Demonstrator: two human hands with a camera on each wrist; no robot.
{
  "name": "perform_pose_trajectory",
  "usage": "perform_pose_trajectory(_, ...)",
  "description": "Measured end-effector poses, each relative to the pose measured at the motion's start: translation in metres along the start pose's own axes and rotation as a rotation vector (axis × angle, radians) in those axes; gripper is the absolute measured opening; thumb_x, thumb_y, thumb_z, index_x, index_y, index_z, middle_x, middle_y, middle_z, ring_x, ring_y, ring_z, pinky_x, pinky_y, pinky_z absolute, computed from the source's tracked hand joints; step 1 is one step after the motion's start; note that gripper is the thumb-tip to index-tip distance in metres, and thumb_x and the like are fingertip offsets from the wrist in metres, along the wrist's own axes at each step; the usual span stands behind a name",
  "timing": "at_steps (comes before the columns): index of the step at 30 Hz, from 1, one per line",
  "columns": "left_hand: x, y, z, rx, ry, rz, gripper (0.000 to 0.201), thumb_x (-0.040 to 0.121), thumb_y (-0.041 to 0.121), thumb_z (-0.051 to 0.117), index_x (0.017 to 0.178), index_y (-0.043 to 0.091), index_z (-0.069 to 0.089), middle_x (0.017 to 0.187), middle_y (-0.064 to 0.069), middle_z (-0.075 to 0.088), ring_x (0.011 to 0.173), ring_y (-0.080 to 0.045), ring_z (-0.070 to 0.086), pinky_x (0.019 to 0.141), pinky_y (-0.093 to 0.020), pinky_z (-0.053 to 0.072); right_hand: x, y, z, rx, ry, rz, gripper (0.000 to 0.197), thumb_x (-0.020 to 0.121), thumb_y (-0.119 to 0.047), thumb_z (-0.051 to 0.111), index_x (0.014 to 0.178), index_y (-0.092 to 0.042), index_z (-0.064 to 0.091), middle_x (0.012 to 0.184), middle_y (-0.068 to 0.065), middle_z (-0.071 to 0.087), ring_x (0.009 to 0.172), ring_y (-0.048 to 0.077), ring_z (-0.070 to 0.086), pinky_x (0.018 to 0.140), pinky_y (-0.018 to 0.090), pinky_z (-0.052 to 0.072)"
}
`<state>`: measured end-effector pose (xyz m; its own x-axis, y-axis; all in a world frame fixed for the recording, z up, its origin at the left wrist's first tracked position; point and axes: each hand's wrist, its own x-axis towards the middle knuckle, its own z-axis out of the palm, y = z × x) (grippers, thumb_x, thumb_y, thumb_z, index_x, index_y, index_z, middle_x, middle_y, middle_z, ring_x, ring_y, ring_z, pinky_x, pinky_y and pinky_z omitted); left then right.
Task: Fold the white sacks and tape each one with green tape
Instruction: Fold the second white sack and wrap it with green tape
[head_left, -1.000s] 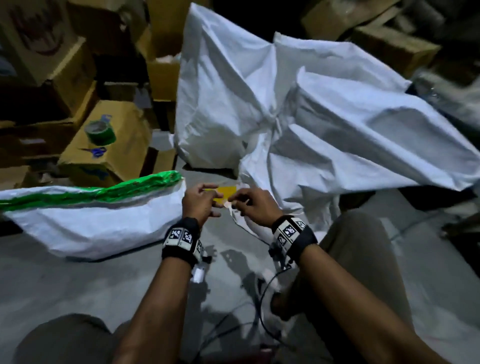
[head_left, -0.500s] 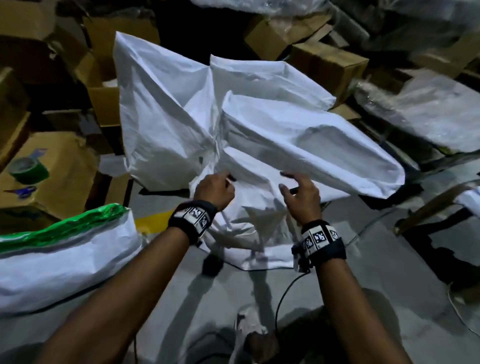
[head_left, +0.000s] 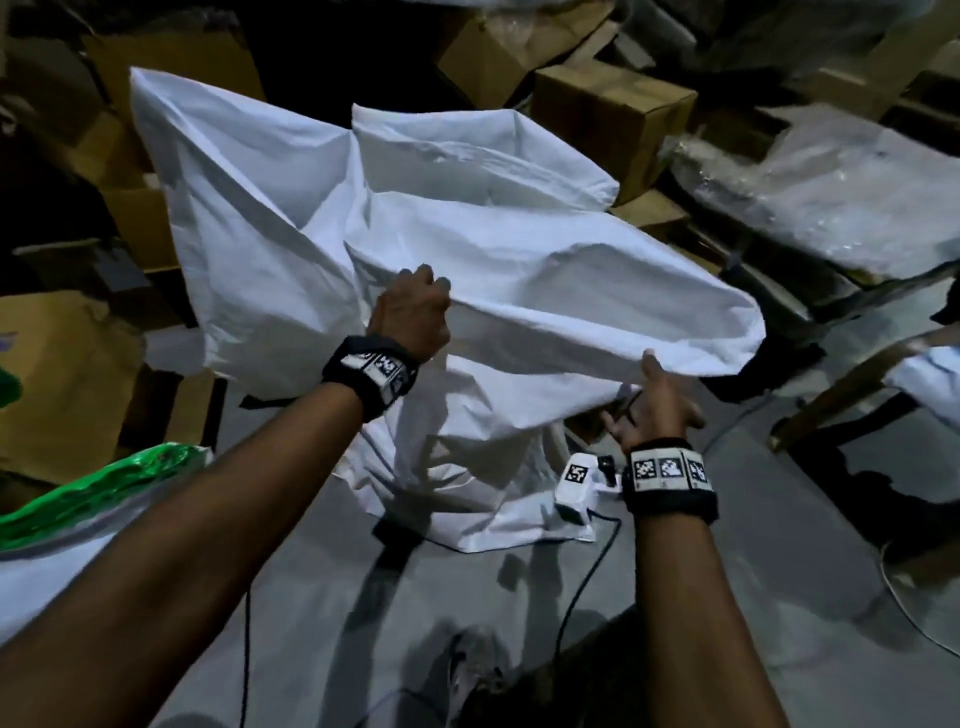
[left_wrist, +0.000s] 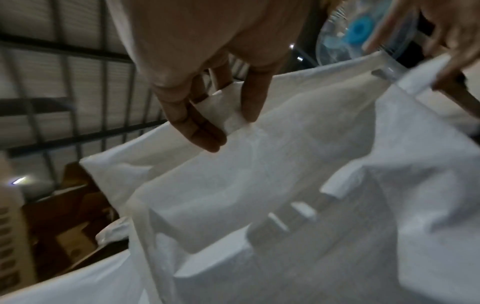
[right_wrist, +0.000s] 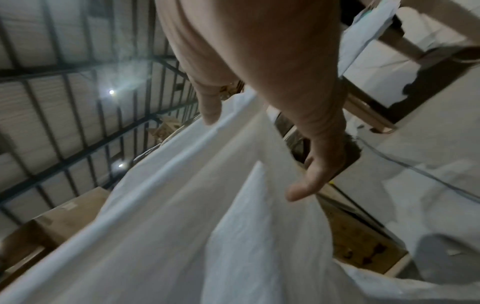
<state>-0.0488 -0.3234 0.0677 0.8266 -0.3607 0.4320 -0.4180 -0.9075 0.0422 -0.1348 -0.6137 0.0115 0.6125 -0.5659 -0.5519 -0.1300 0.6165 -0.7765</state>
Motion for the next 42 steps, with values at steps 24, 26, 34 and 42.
perform_pose_trajectory(24,-0.21,-0.124,-0.117,-0.902,0.238,-1.298,0.062,0.072,0.034,0.081,0.126,0.016,0.056,0.114,-0.005,0.062,0.099,-0.025,0.061,0.08,-0.038,0.055,-0.235,0.055,-0.001,-0.722,-0.663,-0.672,0.011,0.072,-0.013,0.062,0.078,-0.018,0.068,0.062,-0.003,0.066,0.055,0.017,0.058,0.052,0.03,0.045)
perform_pose_trajectory(26,-0.205,-0.114,-0.134,-1.142,0.2,-1.259,0.017,0.08,0.005,0.067,0.093,0.013,0.06,0.083,-0.005,0.059,0.072,-0.021,0.059,0.057,-0.026,0.048,-0.249,0.054,-0.023,-0.82,-0.771,-0.601,0.015,0.078,-0.005,0.065,0.084,-0.018,0.068,0.06,-0.001,0.065,0.047,0.014,0.055,0.046,0.028,0.043)
perform_pose_trajectory(34,-0.245,-0.105,-0.144,-1.195,0.332,-1.191,0.018,0.025,0.005,0.037,0.04,0.009,0.027,0.036,-0.003,0.02,0.036,-0.018,0.018,0.051,-0.017,0.016,-0.237,0.025,-0.072,-0.593,-0.547,-0.551,0.07,0.062,-0.077,0.077,0.103,-0.021,0.063,0.075,-0.002,0.065,0.064,0.016,0.06,0.058,0.033,0.049)
perform_pose_trajectory(42,-0.316,-0.104,-0.17,-1.204,0.28,-1.254,0.027,0.065,-0.004,0.056,0.048,0.011,0.07,0.063,-0.006,0.069,0.066,-0.032,0.064,0.052,-0.028,0.057,-0.193,-0.005,-0.065,-0.515,-0.293,-0.413,0.117,0.053,-0.062,0.092,0.149,-0.039,0.028,0.153,0.006,0.03,0.123,0.024,0.047,0.081,0.058,0.056)
